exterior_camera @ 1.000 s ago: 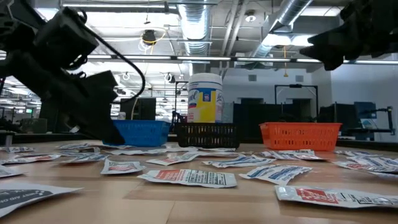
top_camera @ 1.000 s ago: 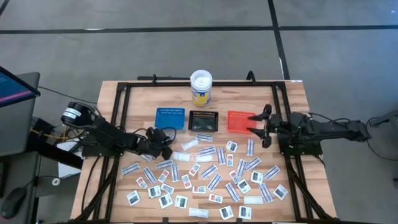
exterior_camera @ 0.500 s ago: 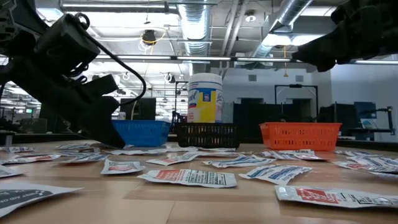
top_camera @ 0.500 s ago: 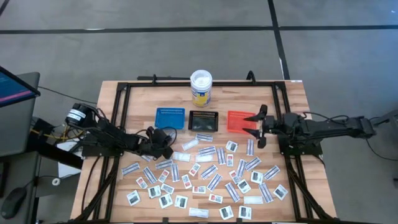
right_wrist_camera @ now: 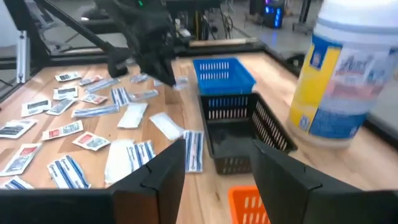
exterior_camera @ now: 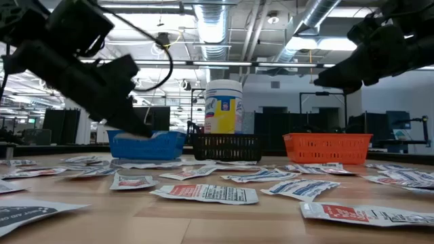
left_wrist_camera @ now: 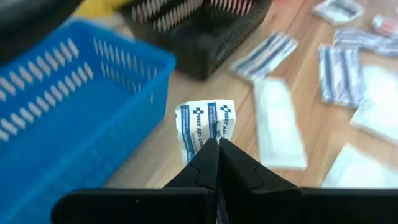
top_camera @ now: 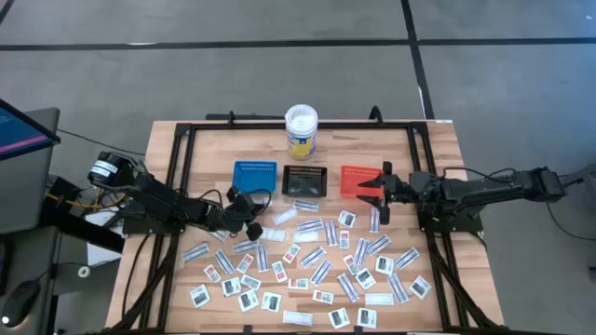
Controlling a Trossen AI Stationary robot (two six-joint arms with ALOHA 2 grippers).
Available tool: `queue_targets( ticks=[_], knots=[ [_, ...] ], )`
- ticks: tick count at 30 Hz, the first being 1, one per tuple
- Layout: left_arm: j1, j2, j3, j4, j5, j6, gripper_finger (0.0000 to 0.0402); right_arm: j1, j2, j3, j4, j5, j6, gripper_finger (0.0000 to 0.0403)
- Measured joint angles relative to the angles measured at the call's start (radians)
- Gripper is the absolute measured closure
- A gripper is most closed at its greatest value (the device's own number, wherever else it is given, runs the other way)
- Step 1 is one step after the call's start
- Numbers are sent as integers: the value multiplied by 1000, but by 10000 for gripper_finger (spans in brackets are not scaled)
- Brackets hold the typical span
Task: Pick & Place First Aid Supplies
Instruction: Put the blue bandage into the blue bin
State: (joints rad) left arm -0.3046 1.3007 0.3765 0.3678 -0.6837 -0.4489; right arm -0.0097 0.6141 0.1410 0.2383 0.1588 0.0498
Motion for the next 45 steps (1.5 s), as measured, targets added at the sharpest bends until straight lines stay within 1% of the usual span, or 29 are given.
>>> queue_targets(
  ticks=[2, 6, 9, 12, 14, 19, 24, 26, 28, 30, 33, 36, 40, 42, 45],
  knots=[
    [0, -9, 21, 8, -41, 49, 393, 0, 38, 0, 29, 0, 22, 235],
    [27, -42, 43, 8, -159, 134, 392, 0, 121, 0, 128, 0, 27, 242],
    [82, -87, 46, 14, -171, 206, 392, 0, 191, 0, 213, 0, 27, 246],
    [156, -129, 46, 14, -164, 241, 391, 0, 262, 0, 281, 0, 27, 249],
    [209, -145, 43, 14, -133, 245, 389, 0, 307, 0, 314, 0, 25, 250],
    [323, -134, 14, 11, -45, 182, 379, 0, 400, 0, 413, -1, 15, 252],
    [362, -101, 4, 6, 6, 157, 348, 0, 460, 58, 418, -8, -71, 245],
    [362, -105, 4, 6, 9, 157, 329, -3, 494, 107, 405, -37, -94, 238],
    [358, -121, 7, 5, 11, 157, 311, -6, 532, 171, 377, -80, -110, 228],
    [342, -143, 20, 8, 11, 158, 295, -8, 576, 252, 323, -88, -112, 219],
    [298, -190, 31, 8, 26, 179, 280, -18, 640, 377, 172, -84, -132, 209],
    [231, -243, 32, 7, 26, 179, 275, -36, 709, 501, 23, -83, -169, 205],
    [113, -286, 33, 5, 22, 175, 279, -51, 790, 654, -143, -79, -183, 206],
    [58, -295, 33, 6, -13, 145, 283, -58, 817, 708, -174, -58, -163, 210],
    [-16, -294, 34, -46, -87, 66, 287, -61, 871, 728, -96, -21, -27, 218]
  ],
)
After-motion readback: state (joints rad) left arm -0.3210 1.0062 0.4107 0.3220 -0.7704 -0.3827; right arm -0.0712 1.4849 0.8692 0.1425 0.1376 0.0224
